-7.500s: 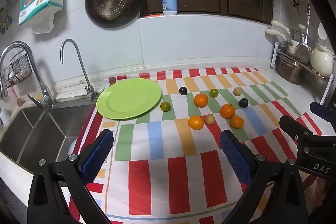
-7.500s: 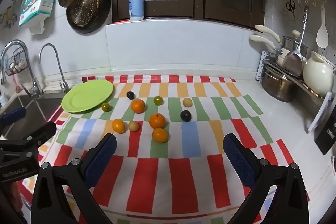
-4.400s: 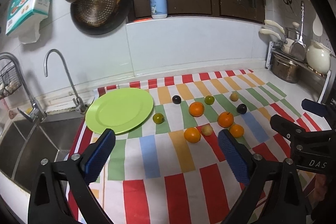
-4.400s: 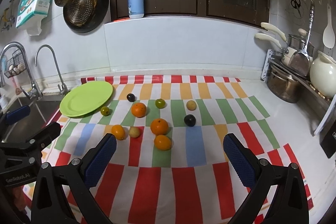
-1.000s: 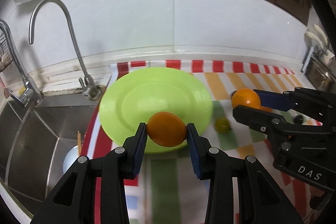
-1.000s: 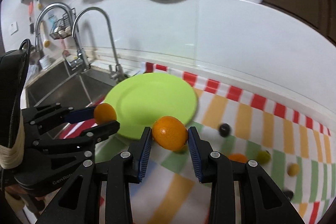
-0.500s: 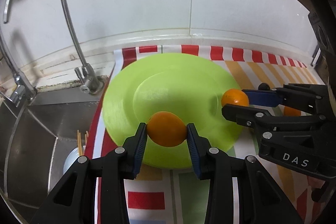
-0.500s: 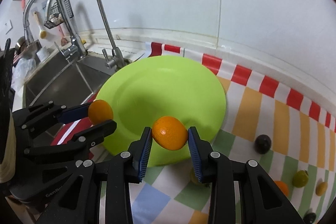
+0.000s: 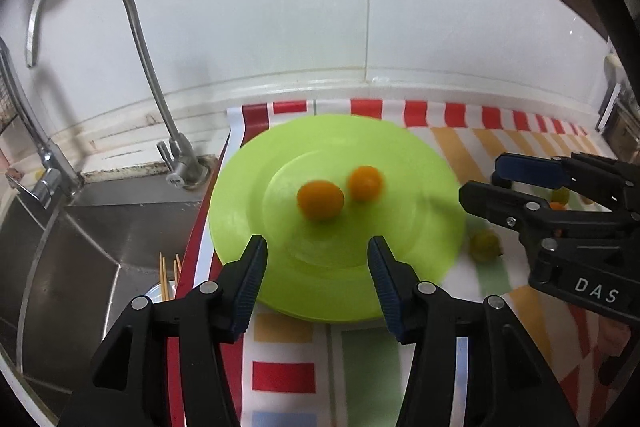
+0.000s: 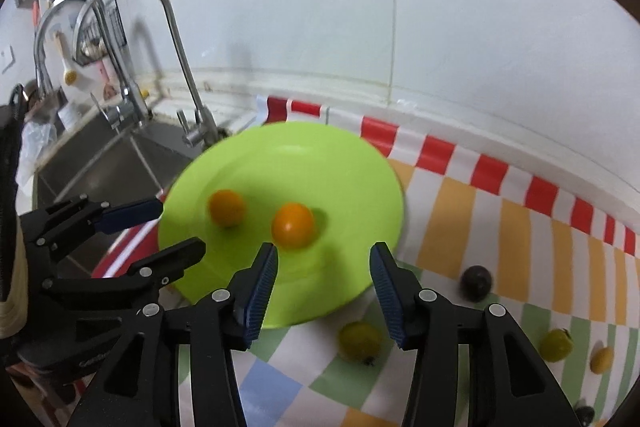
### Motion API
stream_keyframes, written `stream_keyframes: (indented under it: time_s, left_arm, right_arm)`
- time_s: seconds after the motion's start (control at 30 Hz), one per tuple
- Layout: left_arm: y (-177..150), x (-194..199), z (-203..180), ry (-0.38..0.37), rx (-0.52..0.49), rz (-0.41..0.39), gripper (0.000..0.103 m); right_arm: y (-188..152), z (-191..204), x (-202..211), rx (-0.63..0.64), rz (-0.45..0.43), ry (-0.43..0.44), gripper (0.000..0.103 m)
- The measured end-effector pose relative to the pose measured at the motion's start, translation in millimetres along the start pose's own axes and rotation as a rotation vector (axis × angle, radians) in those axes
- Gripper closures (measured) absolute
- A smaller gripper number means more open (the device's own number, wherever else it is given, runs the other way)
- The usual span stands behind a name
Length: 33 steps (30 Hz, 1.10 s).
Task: Organize fruits
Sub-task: 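Lift both tools off the plate and move them back over the fruits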
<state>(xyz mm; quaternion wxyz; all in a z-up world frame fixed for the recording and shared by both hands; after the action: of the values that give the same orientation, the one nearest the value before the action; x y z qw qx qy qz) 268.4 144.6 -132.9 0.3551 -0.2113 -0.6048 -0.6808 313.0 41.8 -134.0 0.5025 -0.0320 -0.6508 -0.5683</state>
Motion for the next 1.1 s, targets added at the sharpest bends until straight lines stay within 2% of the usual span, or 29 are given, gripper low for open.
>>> stream_keyframes:
  time_s: [0.17,0.27,0.4,0.5,0.63,0.73,0.8,1.1]
  left_arm:
    - [10,37,-9,-0.011,0.005,-0.065,0.051]
    - [14,55,-14,-0.023,0.011,-0.096,0.043]
    - [17,80,-26,-0.036,0.011,-0.136,0.040]
    - [19,94,-35,-0.047,0.004,-0.167,0.037]
    - [18,117,-53,-0.058,-0.006,-0.207,0.032]
    - [15,130,-70,-0.081,-0.019,-0.227,0.028]
    - [13,136,-79,-0.095,-0.028,-0.235,0.024]
    - [3,153,-117,-0.148,-0.092,-0.278,0.021]
  right_arm:
    - [2,1,36,0.009,-0.063,-0.013,0.054]
    - [1,1,57,0.006,-0.093,-0.022,0.054]
    - [-5,-4,85,-0.016,-0.128,-0.037,0.054]
    - [-11,-11,106,-0.032,-0.156,-0.064,0.046]
    - [-20,-19,135,-0.047,-0.191,-0.099,0.045]
    - [-29,-26,158,-0.053,-0.219,-0.135,0.039]
    - [-35,-31,172,-0.055,-0.234,-0.163,0.039]
    - [-67,-49,211,-0.078,-0.243,-0.250,0.039]
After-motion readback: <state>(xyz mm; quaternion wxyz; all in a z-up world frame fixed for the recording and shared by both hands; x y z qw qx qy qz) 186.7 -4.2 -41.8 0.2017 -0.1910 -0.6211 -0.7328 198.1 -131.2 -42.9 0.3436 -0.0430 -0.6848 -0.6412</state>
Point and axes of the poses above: each gripper's, at about its wrist camera, not at the fingertips, and x roughly against the way its jaws point, z to its left, y to its top, the point moved 10 cm from there along -x, roughly the way its jaws point, and after that the axes turned 9 degrees about y, right-handed, at the moved point
